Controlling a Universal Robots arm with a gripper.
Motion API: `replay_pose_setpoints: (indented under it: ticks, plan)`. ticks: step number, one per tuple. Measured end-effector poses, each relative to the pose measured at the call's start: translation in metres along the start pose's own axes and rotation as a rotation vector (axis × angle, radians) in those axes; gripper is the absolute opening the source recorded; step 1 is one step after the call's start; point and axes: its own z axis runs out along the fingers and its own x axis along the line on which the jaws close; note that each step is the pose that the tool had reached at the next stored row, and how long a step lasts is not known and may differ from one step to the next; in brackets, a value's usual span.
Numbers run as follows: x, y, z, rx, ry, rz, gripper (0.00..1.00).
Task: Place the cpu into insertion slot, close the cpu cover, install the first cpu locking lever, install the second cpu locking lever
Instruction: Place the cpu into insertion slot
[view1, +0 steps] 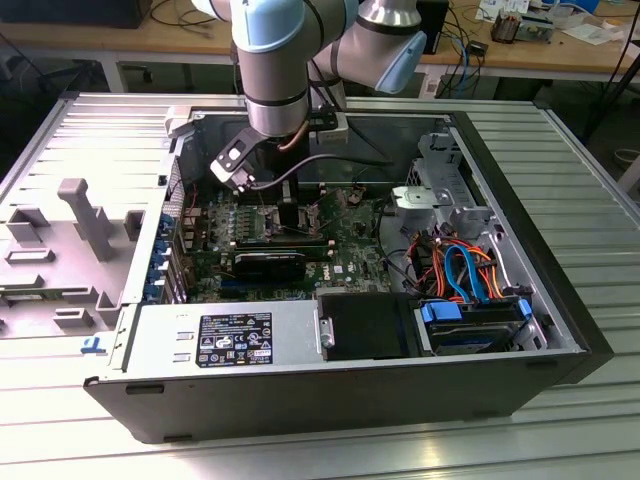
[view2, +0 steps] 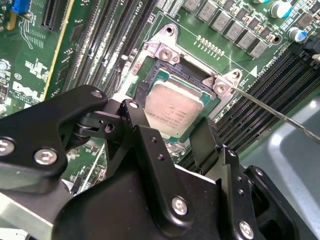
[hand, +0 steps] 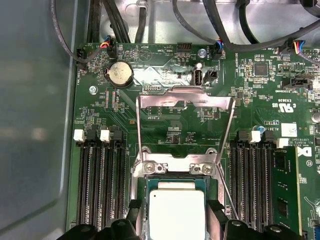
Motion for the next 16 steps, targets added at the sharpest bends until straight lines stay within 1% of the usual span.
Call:
replay_pose_setpoints:
  ticks: [6,9,13,14,16]
  plan:
    - [-0.0032,-0.0003,-0.0004,-0.0001,0.0014,0.000,0.62]
    - [-0.0033,-0.0001,-0.0004,0.0003,-0.0024,-0.003,0.62]
    - [-0.0032,0.0007,-0.0003,0.0003,-0.0025,-0.002,0.62]
    - [-0.0032,0.0007,-0.0003,0.0003,-0.0018,-0.002,0.62]
    - [-0.0028,0.0008,-0.0002,0.0001,0.0045,-0.002,0.62]
